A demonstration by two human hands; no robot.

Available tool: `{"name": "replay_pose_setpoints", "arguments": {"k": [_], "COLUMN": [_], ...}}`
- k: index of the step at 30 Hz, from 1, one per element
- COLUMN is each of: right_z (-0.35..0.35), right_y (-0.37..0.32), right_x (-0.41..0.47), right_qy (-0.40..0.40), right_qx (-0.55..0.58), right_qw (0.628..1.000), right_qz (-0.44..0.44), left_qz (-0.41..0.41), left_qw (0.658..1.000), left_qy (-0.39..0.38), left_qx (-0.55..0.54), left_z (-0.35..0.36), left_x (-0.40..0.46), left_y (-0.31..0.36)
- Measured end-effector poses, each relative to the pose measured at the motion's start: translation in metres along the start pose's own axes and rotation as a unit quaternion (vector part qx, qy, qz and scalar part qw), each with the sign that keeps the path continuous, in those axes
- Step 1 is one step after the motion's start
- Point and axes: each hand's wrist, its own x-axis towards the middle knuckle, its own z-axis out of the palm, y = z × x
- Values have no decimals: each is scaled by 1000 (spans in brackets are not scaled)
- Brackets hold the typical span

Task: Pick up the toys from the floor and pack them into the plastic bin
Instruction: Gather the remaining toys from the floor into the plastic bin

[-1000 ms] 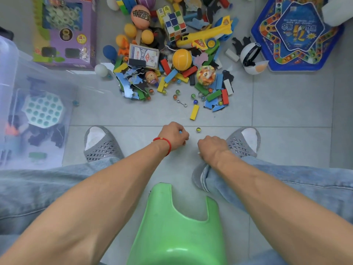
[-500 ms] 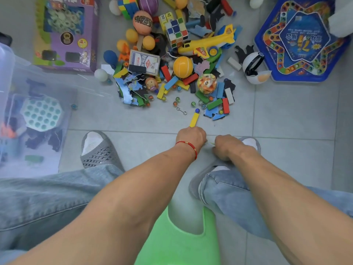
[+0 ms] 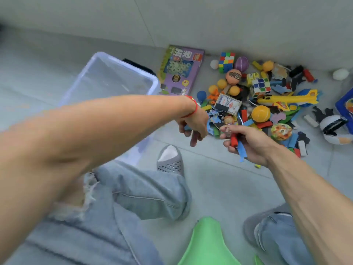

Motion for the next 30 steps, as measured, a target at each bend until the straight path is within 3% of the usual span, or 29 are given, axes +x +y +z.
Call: {"name": "replay_pose_setpoints", "arguments": {"k": [2,5,8,12,14,19,25,28,30], "right_z": [67,168,255,314,320,313,300,271,235], "right_y": [-22,-56,-75,-72,-67,-57,-57,-64,-71], "right_x": [5,5,10,14,15,14,19,22,26], "right_qy": [-76,-158,-180,-160,-123,-74,-69,-41,7], "right_qx": [13,30,47,27,30,70,39,-60,-97], "right_qw": [996,984,981,986,991,994,997,996,990], "right_qz": [-39,-73,-51,23,47,29,15,-44,-98], "left_qz": [-19,-24,-19,7,-22,-81,19,75,118], "left_qw": [991,937,827,635,593,620,684,713,744], "left_qy": [91,210,261,260,254,282,364,411,395], "left_qx": [-101,-279,-498,-728,-764,-728,-631,-563,-526], "left_z": [-29,-38,-10,44,61,69,44,34,28], "left_x": [-56,-128,-165,-158,-149,-149,-163,-157,-147], "left_y": [-53,-131,-203,-269,-286,-281,-227,-187,-163]}}
